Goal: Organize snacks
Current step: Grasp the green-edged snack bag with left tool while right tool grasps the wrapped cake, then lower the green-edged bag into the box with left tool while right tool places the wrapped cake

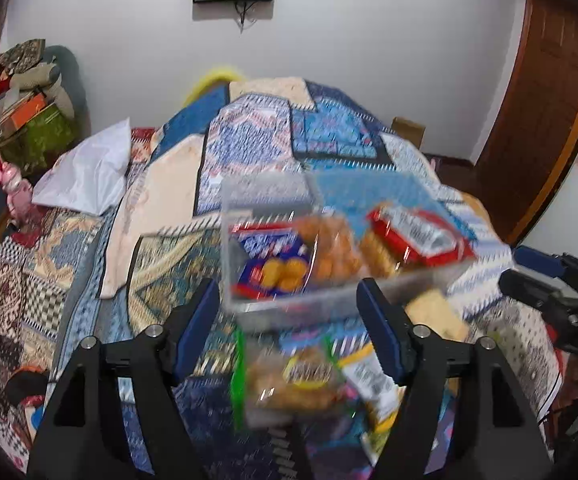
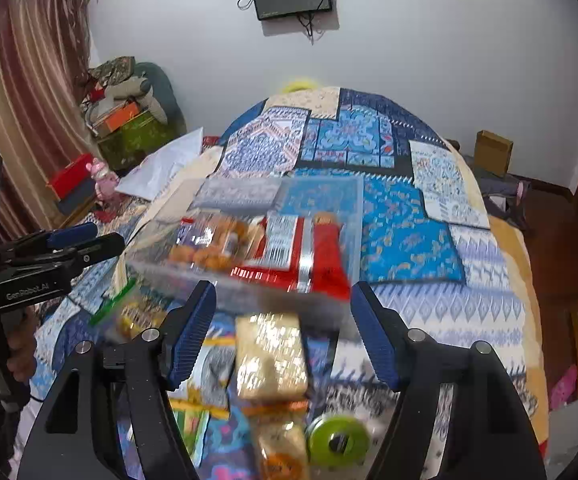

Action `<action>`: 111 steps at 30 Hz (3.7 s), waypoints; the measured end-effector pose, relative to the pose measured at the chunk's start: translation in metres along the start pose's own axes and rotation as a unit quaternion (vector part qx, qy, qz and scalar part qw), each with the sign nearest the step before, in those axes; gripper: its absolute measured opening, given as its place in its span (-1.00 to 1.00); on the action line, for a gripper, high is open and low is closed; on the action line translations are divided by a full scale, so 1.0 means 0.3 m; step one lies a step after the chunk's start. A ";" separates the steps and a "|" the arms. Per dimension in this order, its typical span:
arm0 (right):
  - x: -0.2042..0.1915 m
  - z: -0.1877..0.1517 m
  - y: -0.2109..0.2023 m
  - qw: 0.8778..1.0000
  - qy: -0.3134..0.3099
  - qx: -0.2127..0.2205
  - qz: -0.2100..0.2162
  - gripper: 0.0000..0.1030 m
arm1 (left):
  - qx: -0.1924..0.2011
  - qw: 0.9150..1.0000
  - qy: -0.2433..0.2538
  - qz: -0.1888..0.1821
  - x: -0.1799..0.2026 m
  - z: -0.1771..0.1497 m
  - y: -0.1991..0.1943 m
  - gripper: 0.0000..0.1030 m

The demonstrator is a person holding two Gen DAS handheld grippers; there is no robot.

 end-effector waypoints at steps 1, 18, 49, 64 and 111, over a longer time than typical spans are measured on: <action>-0.002 -0.014 -0.002 1.000 -0.001 -0.004 0.000 0.29 | -0.005 1.000 -0.002 0.001 -0.008 -0.018 0.001 0.51; -0.011 -0.175 0.126 0.996 0.007 -0.084 0.008 0.30 | -0.093 0.995 -0.032 -0.025 -0.048 -0.228 0.179 0.66; -0.080 -0.174 0.060 0.998 -0.009 -0.057 0.028 0.00 | -0.005 0.999 -0.024 -0.028 -0.039 -0.160 -0.016 0.30; -0.146 0.014 -0.005 0.999 -0.015 0.028 0.041 0.01 | 0.060 0.998 -0.023 -0.025 -0.045 0.034 -0.037 0.30; -0.129 0.089 0.052 1.000 -0.017 0.010 0.019 0.24 | 0.032 0.999 -0.024 -0.023 -0.057 0.102 0.064 0.65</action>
Point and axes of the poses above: each gripper's, at about its wrist camera, not at the fingertips, and y roughly the way its jaws point, x to its right, z to its top, the point moved 1 cm from there along y, roughly the way its jaws point, and after that the axes turned 5 degrees about x, right-handed, at the moved point
